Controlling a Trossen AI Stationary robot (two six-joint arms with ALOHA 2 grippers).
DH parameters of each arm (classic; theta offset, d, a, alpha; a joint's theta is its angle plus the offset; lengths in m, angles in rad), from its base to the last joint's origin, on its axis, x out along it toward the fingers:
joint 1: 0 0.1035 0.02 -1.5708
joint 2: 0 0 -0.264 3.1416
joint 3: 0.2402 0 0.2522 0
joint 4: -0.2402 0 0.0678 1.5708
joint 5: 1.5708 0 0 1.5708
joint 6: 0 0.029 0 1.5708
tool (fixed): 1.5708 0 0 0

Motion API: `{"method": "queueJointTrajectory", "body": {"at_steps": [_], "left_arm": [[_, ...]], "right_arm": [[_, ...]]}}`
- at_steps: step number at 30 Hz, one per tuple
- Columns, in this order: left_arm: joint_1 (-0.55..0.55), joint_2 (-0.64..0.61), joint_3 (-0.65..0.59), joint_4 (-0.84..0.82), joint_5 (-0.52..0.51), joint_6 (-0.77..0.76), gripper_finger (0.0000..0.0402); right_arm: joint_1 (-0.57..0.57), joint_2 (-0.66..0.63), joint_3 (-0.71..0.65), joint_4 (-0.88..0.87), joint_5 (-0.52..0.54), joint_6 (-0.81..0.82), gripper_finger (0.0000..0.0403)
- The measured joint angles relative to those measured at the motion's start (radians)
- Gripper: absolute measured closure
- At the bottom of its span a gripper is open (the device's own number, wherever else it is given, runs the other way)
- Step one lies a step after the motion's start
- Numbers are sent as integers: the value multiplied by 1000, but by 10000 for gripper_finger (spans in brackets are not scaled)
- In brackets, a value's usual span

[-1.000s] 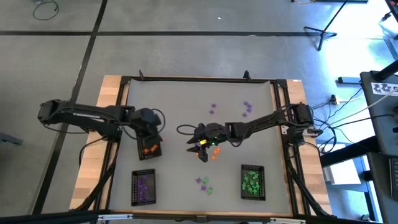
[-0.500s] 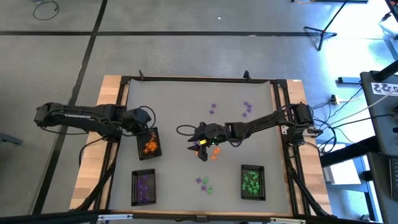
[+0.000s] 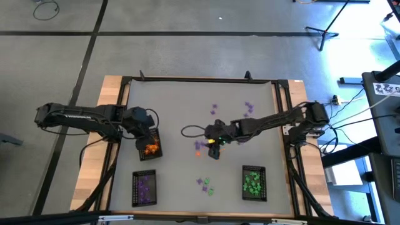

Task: Sort Halloween decoration
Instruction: Put the orange spider toy into the top black basket

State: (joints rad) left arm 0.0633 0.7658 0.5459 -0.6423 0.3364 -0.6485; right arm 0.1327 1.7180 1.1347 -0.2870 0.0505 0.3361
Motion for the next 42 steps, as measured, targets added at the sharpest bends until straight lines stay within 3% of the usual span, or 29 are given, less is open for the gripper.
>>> {"method": "queueJointTrajectory", "body": {"at_steps": [6,13,24,29,42], "left_arm": [[-21,22,1,315,-26,21,347],[-29,119,0,488,-29,136,347],[-28,380,0,855,161,180,347],[-15,448,0,866,161,146,347],[-16,492,0,869,156,134,347]], "right_arm": [[60,-36,-11,-225,25,36,259],[106,-36,-112,-229,58,135,266],[85,-34,-280,67,93,181,267],[81,-34,-305,67,149,182,267],[81,42,-307,174,124,187,270]]}}
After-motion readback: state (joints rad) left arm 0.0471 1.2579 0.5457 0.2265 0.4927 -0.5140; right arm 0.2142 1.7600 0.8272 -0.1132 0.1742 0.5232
